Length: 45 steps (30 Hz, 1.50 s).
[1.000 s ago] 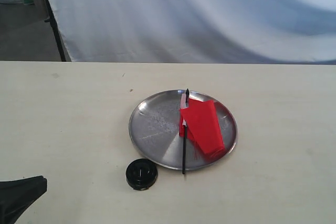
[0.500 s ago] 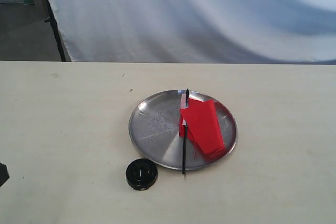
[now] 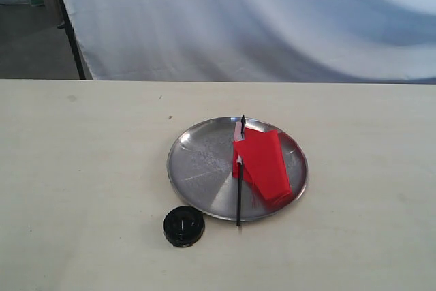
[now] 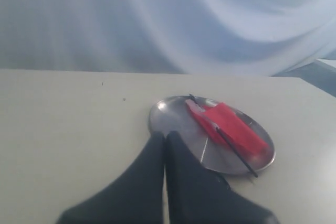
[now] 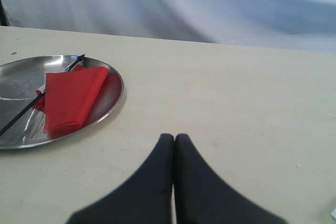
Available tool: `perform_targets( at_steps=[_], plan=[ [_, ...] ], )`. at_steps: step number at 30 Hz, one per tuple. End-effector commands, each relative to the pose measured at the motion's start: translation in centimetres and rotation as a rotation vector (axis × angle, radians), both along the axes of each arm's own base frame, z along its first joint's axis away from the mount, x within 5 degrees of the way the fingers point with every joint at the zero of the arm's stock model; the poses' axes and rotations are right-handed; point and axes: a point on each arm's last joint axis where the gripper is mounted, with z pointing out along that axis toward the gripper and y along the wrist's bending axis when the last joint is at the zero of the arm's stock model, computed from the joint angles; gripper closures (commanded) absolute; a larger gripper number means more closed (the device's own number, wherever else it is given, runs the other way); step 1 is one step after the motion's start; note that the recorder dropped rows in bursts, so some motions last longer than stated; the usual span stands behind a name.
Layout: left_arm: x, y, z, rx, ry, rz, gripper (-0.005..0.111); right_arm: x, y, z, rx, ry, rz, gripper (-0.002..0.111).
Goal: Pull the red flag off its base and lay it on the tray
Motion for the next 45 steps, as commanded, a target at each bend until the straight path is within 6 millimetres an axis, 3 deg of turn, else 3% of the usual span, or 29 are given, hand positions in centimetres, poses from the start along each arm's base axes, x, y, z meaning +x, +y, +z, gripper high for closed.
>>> perform_targets(
  at_steps=[1,12,37,45],
  plan=[
    [-0.10,0.00,-0.10,-0.032,0.009,-0.003,0.107,-0.01,-0.03,-0.01,0.004,-0.008,-0.005,0.109],
    [-0.17,-0.18,-0.17,-0.149,0.056,-0.012,0.107,-0.01,-0.03,-0.01,0.004,-0.008,-0.005,0.109],
    [-0.18,-0.08,-0.55,-0.119,0.089,-0.002,0.107,-0.01,-0.03,-0.01,0.004,-0.008,-0.005,0.109],
    [-0.48,-0.84,-0.54,0.039,0.035,-0.109,0.107,-0.01,-0.03,-0.01,0.004,-0.008,-0.005,0.109]
  ],
)
